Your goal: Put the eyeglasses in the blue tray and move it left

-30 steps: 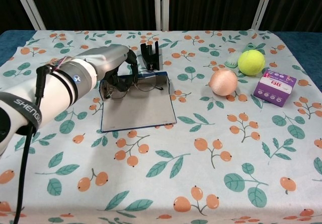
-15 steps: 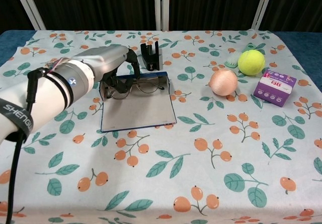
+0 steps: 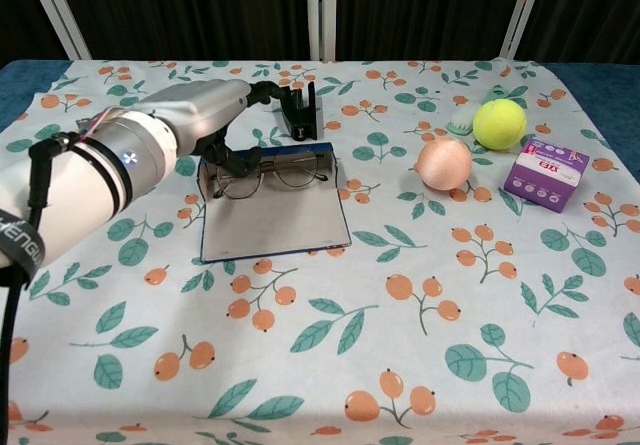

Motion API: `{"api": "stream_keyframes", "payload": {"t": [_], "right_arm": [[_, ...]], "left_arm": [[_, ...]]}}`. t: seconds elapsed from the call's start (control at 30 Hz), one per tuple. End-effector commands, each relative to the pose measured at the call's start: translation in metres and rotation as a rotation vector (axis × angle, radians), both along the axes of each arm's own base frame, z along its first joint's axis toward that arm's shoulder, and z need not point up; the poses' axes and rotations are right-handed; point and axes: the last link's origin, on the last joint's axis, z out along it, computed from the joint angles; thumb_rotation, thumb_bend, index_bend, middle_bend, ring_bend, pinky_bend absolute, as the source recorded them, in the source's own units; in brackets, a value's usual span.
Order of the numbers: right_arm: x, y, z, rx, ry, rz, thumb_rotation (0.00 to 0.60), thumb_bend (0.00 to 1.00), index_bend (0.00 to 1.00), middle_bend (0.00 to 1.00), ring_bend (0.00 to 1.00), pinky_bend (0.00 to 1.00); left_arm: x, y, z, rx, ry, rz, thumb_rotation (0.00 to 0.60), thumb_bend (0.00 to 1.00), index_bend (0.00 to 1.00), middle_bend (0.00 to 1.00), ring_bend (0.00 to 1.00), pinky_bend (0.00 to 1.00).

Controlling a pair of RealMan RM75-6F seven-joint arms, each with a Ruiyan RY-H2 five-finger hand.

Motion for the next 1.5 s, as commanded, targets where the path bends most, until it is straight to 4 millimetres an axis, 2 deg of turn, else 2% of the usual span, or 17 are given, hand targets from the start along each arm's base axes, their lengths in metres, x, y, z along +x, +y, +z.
{"api": "stream_keyframes", "payload": {"t": [0.03,0.27,0.53,0.87,1.1,1.23,1.37,1.5], "right_arm": [[0.0,0.0,-0.001,0.002,0.0,0.0,0.6,0.21,0.0,0.0,0.0,0.0],[0.0,0.0,-0.001,0.001,0.001,-0.003,0.6,0.21,0.0,0.0,0.0,0.0],[-0.002,0.0,0.0,-0.001,-0.002,-0.009,0.6,0.21,0.0,0.0,0.0,0.0],[-0.005,0.002,0.001,-0.005,-0.008,-0.02,0.6,0.21,0.0,0.0,0.0,0.0],[-0.006,0.002,0.002,-0.01,-0.008,-0.017,0.6,0.21,0.0,0.0,0.0,0.0],[-0.006,0.002,0.001,-0.005,-0.009,-0.018,0.6,0.21,0.0,0.0,0.0,0.0],[-0.007,0.002,-0.002,0.003,-0.009,-0.02,0.6,0.21,0.0,0.0,0.0,0.0],[-0.007,0.001,-0.004,0.009,-0.006,-0.021,0.6,0.21,0.0,0.0,0.0,0.0]], "left_arm": [[-0.001,-0.003,-0.001,-0.016,-0.005,-0.001,0.6,0.51,0.08,0.05,0.04,0.13],[-0.003,-0.007,-0.008,-0.057,0.006,-0.022,0.6,0.51,0.16,0.03,0.04,0.13],[0.0,-0.012,-0.013,-0.075,0.001,-0.056,0.6,0.51,0.19,0.03,0.04,0.13],[-0.005,-0.013,-0.022,-0.093,0.026,-0.043,0.6,0.51,0.2,0.03,0.04,0.13],[0.0,-0.015,-0.017,-0.071,0.004,-0.063,0.6,0.51,0.2,0.02,0.04,0.13],[0.002,-0.022,-0.011,-0.062,-0.008,-0.086,0.6,0.5,0.2,0.02,0.04,0.13],[0.0,-0.031,-0.006,-0.056,-0.021,-0.091,0.6,0.49,0.14,0.02,0.04,0.13],[-0.01,-0.049,-0.002,-0.077,-0.015,-0.096,0.6,0.41,0.12,0.02,0.04,0.14]]}}
